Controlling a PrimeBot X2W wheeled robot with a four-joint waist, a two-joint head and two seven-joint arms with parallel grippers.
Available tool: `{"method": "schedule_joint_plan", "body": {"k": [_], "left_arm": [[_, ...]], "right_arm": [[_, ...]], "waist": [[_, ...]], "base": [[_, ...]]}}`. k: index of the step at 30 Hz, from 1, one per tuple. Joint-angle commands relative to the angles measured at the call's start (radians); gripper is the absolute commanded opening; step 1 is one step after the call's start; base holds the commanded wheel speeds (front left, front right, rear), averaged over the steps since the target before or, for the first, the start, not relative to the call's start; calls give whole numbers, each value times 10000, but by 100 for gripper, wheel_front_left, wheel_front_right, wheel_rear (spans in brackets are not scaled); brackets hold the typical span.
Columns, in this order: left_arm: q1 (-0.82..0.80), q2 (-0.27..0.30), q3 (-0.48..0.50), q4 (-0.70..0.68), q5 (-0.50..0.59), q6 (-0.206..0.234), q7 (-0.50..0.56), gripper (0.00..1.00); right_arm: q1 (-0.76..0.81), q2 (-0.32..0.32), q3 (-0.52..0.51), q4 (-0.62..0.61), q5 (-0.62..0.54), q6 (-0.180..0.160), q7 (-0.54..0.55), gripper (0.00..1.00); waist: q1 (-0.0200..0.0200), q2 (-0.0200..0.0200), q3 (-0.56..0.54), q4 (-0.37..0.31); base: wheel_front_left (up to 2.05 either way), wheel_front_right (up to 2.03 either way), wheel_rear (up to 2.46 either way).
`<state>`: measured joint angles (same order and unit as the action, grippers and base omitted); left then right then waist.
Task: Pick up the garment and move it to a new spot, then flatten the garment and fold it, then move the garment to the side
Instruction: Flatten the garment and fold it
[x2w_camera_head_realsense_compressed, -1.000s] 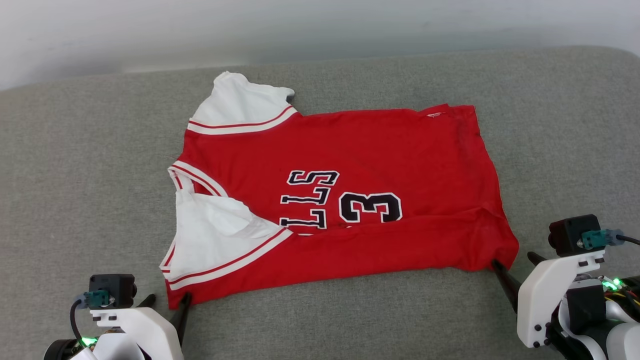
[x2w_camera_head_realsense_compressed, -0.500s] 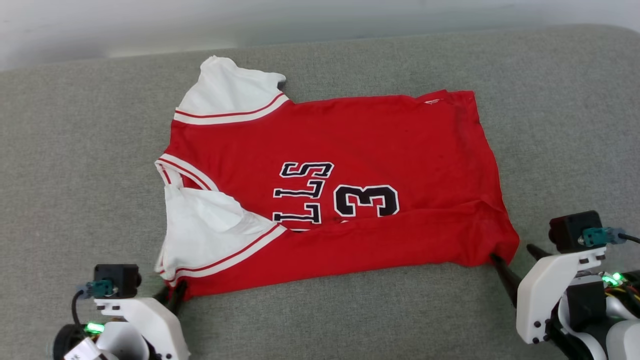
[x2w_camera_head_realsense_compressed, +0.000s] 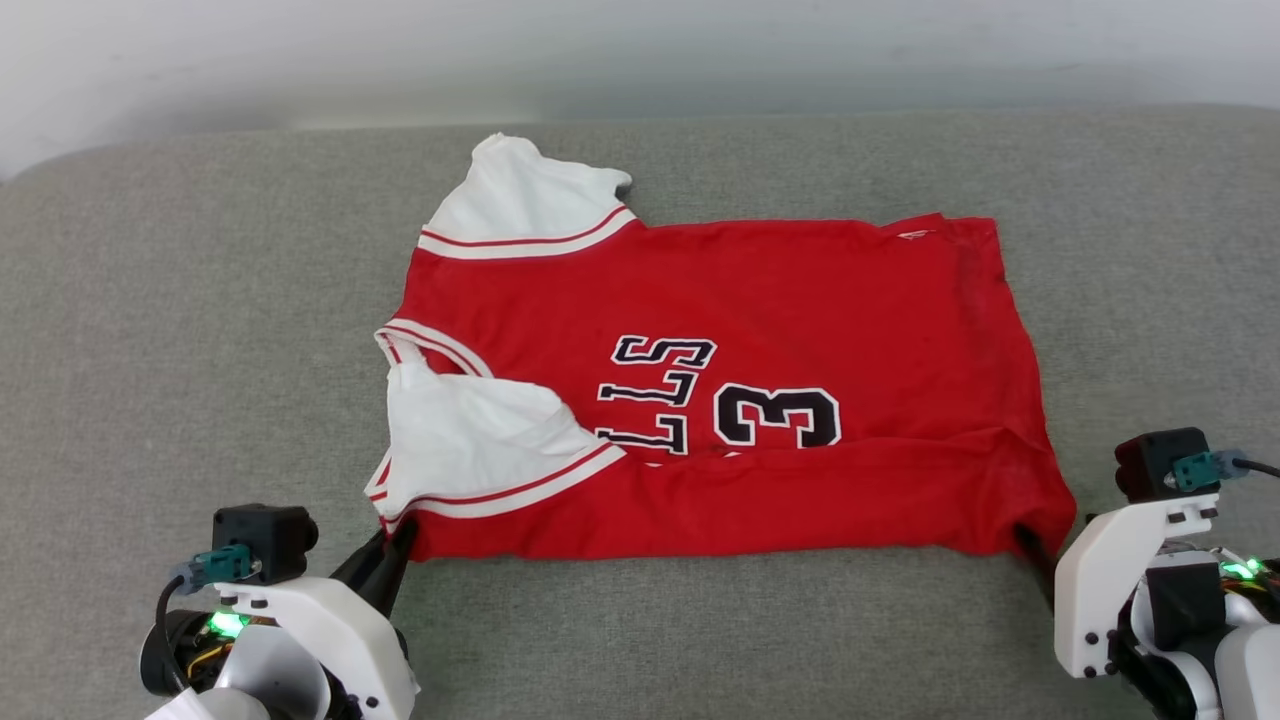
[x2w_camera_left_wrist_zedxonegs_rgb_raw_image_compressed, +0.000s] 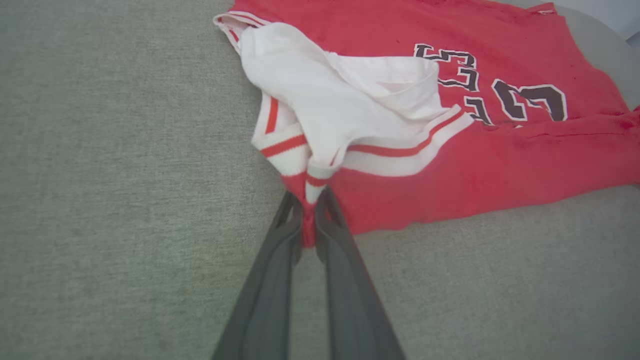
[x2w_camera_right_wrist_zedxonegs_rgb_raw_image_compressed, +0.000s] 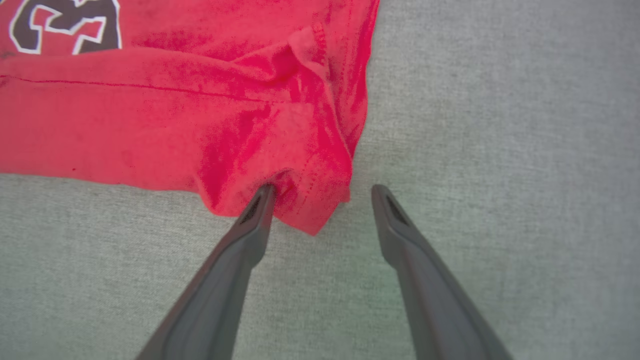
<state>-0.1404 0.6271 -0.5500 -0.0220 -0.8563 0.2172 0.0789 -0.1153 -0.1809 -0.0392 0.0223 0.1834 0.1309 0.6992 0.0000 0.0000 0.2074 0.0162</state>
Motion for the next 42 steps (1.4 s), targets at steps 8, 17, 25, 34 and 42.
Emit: {"method": "schedule_joint_plan", "body": {"k": [8,17,25,34,42], "left_arm": [[91,270,77,-887,109,201,23,0],[43,413,-39,-751,158,155,211,0],[369,509,-114,-365,-3,124,293,0],[1130,866,-389,-326,-116,75,520,0],[2285,1193,-725,-730,-383,166,792,0]], "right_arm": [[-382,292,-254,1413,-114,-4,-169,100],[-497,291,-249,2056,62,-2,-234,0],[-465,160,-493,2020,291,-10,-465,0],[313,-406,-406,1057,1103,-10,12,0],[1832,-872,-722,-270,1717,-10,1054,0]], "waist": [[0,0,453,346],[0,0,749,396],[0,0,257,246],[0,0,-716,68],[0,0,-1200,-56]], "base": [[0,0,0],[0,0,0],[0,0,0],[0,0,0],[0,0,0]]}}
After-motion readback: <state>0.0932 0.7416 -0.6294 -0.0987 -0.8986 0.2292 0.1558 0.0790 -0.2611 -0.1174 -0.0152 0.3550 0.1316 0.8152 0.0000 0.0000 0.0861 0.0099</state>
